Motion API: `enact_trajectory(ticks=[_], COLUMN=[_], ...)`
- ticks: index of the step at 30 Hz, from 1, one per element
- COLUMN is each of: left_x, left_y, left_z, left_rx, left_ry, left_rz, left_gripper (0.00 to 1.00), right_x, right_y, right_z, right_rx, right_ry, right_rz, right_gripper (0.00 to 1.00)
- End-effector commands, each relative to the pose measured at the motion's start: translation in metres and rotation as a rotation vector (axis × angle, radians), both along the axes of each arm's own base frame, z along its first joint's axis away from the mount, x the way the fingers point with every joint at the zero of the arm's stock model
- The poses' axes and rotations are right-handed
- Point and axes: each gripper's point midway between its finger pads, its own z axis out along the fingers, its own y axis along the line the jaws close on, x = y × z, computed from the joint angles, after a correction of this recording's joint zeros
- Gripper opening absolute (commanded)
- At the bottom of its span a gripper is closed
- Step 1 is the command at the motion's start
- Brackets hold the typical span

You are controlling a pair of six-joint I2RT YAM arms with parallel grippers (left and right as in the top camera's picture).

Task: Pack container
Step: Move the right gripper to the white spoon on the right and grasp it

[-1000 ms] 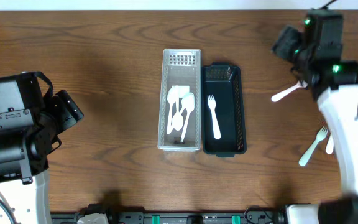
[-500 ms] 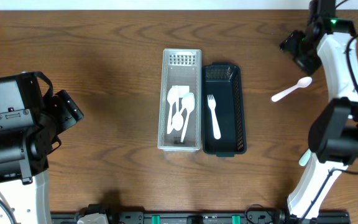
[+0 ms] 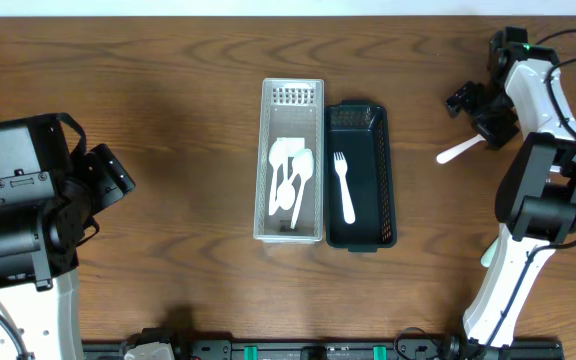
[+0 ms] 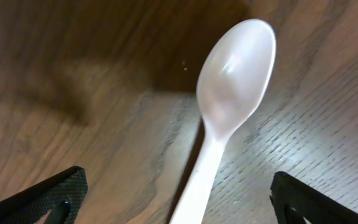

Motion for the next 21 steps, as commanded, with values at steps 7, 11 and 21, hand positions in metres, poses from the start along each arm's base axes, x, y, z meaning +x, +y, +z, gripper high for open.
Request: enact_trajectory(ticks=[7,11,21], left_x=[0.0,0.0,0.0], left_y=[0.0,0.0,0.0], left_z=[-0.003,-0.003,-0.003], left_rx=[-0.003,-0.003,-0.003], left_ry=[0.014,0.014,0.014], left_rz=[-0.006,-0.006,-0.006], left_gripper=[0.85,0.85,0.85], right_x=[-0.008,-0.01,-0.018], right_y=[-0.004,-0.004,-0.003], right_z=[-0.029,-0.037,-0.049], right_rx=[0.001,0.003,0.011], right_ry=[0.071,0.088,0.13], right_rz=[-0.02,-0.02,-0.008], right_gripper=[0.99,0.99,0.63])
